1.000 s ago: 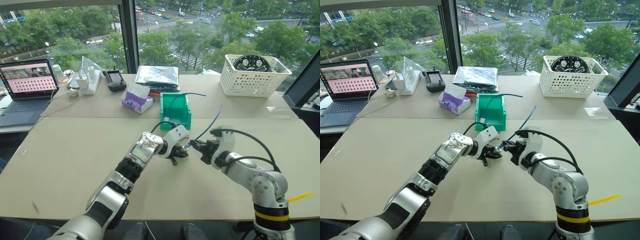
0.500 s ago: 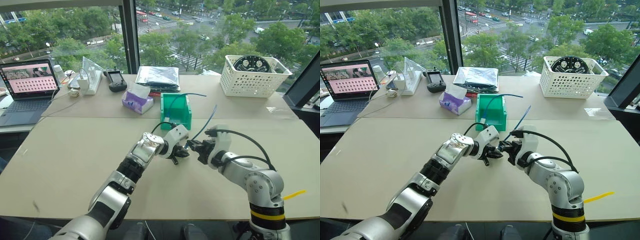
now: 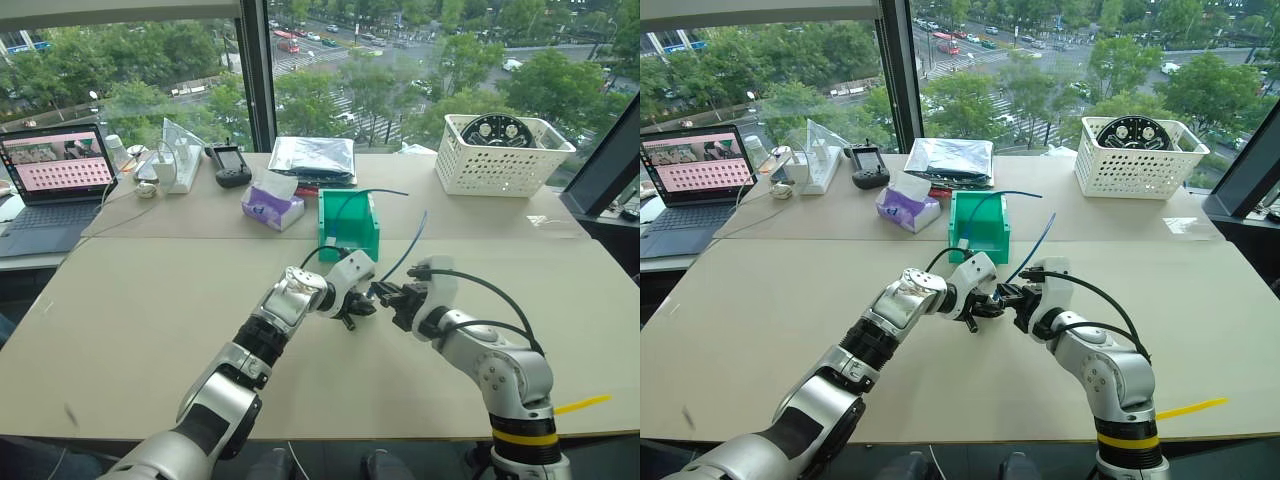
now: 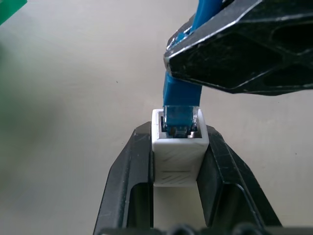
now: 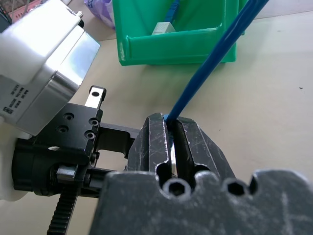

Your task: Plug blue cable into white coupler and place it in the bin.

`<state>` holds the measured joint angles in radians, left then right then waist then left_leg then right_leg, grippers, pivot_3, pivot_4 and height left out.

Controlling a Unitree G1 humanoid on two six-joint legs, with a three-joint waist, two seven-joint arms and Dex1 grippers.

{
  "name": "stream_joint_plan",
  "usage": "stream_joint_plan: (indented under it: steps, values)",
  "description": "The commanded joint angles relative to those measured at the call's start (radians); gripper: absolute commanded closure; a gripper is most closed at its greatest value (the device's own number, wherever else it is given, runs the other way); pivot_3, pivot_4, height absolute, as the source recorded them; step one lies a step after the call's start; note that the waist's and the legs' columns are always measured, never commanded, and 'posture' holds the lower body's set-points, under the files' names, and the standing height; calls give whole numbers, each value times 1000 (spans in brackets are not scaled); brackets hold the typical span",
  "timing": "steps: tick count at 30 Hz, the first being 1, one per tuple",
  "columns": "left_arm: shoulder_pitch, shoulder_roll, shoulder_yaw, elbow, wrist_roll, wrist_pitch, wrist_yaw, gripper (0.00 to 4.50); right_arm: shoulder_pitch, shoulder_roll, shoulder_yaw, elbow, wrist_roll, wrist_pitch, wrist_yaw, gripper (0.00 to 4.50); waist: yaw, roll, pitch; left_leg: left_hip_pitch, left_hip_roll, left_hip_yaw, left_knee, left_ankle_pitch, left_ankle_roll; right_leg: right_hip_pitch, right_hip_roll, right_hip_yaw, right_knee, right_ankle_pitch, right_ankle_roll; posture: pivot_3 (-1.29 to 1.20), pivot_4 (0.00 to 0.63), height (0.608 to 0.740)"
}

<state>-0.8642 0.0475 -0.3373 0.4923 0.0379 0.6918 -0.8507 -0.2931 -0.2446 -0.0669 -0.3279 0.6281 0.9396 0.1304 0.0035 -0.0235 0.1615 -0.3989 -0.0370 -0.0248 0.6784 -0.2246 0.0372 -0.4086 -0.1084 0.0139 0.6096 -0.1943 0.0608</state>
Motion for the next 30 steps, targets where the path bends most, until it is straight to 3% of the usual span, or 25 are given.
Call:
stream_joint_plan:
  steps: [1,8,9,15,19,23,26,30]
  values:
    - [11,-15,13,-56,-51,-7,-23,2626,39,14,27,63,-1,53,18,4500,-4,0,0,0,0,0,0,0,0,0,0,0,0,0,0,0,150,728]
    - [79,68,1,-120,-62,-27,-59,140,-23,-6,-152,-31,95,110,-9,4500,-16,0,0,-5,0,0,0,0,0,-6,0,0,1,0,0,0,150,728]
    - [88,81,0,-129,-61,-32,-61,27,-35,-9,-178,-44,113,126,-16,4500,-18,0,0,-8,0,0,0,0,0,-11,0,1,2,1,-1,0,150,728]
    - [183,181,43,-244,-118,-64,-103,27,-181,-111,-320,-48,219,220,-33,4500,-22,2,1,-11,1,2,-1,0,0,-15,0,3,3,5,-9,0,150,728]
    - [231,213,116,-314,-170,-84,-74,27,-350,-158,-338,35,245,231,-16,4500,-23,2,2,-11,1,3,-1,0,0,-15,0,3,2,5,-9,0,150,728]
    - [281,228,178,-384,-208,-101,-35,27,-496,-194,-233,170,191,186,89,4500,-20,2,2,-12,1,2,-1,0,0,-15,1,2,2,5,-9,0,150,728]
    - [321,225,226,-423,-206,-123,45,27,-630,-232,-25,410,1,4,256,4500,-24,3,3,-12,0,3,-1,0,0,-16,0,3,2,6,-10,0,150,728]
    - [366,214,270,-489,-219,-100,136,0,-800,-184,88,805,-162,-234,408,3010,-22,3,3,-11,-1,3,-2,0,0,-15,1,3,2,6,-10,0,150,728]
